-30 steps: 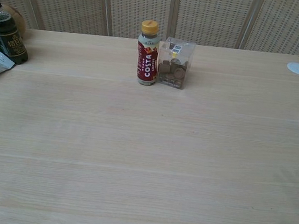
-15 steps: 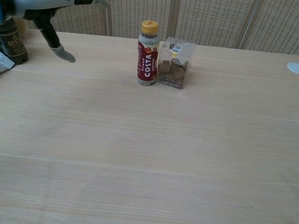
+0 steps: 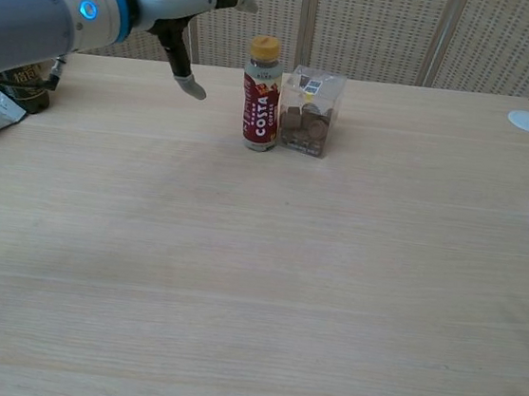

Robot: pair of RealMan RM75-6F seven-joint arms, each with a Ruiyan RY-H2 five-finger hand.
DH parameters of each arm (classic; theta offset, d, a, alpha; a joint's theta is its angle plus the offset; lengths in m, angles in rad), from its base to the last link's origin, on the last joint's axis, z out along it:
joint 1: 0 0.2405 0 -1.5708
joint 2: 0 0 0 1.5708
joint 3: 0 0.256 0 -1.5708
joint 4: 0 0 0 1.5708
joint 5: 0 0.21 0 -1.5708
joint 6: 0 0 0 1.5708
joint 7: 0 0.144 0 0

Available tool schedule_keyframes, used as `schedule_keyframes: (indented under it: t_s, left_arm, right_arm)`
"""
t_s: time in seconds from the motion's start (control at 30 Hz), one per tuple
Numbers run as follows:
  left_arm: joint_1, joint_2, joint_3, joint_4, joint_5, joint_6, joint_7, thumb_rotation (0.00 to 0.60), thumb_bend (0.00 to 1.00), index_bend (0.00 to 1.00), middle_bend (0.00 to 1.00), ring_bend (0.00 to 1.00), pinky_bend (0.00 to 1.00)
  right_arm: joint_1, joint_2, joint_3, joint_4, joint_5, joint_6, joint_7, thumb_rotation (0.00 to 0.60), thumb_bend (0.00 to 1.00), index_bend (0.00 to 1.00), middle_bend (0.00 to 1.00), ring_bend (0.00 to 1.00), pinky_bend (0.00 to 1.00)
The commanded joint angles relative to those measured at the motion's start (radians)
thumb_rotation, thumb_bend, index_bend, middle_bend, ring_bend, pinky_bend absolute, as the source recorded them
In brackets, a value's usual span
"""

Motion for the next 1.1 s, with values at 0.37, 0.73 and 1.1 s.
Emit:
schedule_keyframes:
  t_s: [0.37,0.73,1.1]
  left_arm:
    - [-0.169,-0.234,-0.034,0.314,-0.126,-0.035,0.04,0.6,0.0,0.0,0.0,0.0,0.0]
    - [-0.206,-0.391,-0.022,0.554,-0.045,0.027,-0.037,0.6,0.0,0.25,0.25,0.15,0.23]
    - [-0.176,-0.416,-0.004,0.605,0.051,0.098,-0.057,0.6,0.0,0.86,0.94,0.87,0.8]
  right_arm:
    - [-0.002,0.023,0.017,-0.002,0.025,0.001,0.034,0.6,0.0,0.21,0.23,0.16,0.21]
    - [-0.007,0.036,0.027,-0.002,0.027,0.012,0.056,0.6,0.0,0.21,0.23,0.17,0.21]
    - [-0.012,0.036,0.03,-0.005,0.018,0.027,0.057,0.6,0.0,0.22,0.27,0.18,0.21]
